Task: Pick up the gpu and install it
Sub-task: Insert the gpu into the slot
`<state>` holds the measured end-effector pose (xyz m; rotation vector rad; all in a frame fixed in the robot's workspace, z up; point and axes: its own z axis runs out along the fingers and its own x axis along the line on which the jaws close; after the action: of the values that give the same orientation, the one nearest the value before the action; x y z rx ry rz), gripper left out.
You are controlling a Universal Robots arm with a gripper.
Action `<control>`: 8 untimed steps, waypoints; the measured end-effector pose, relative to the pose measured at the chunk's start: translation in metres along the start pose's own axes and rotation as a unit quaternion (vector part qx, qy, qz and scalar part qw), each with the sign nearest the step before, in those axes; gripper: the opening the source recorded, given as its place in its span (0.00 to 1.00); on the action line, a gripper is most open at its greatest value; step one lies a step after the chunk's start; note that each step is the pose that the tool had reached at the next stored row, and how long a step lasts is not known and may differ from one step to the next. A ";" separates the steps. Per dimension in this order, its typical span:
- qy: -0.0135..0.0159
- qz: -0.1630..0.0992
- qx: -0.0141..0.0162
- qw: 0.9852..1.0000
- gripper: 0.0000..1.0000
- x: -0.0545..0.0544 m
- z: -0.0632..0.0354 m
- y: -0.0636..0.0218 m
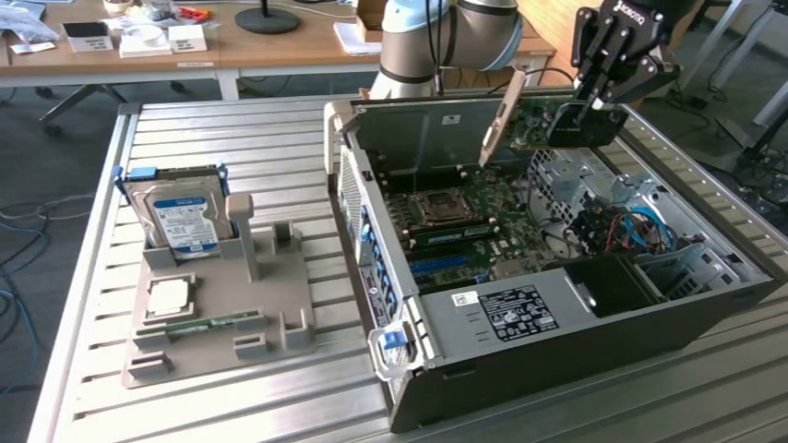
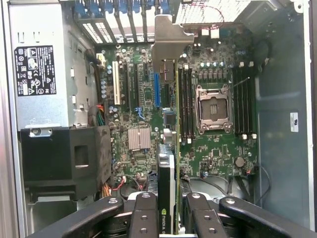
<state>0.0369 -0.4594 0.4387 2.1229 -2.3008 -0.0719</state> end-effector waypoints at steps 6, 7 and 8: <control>-0.002 -0.001 0.020 1.000 0.27 0.000 0.0016 0.0042; -0.002 -0.001 0.021 1.000 0.27 0.000 0.0016 0.0045; -0.002 -0.001 0.021 1.000 0.27 0.000 0.0016 0.0045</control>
<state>0.0323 -0.4594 0.4372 2.1470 -2.3221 -0.0265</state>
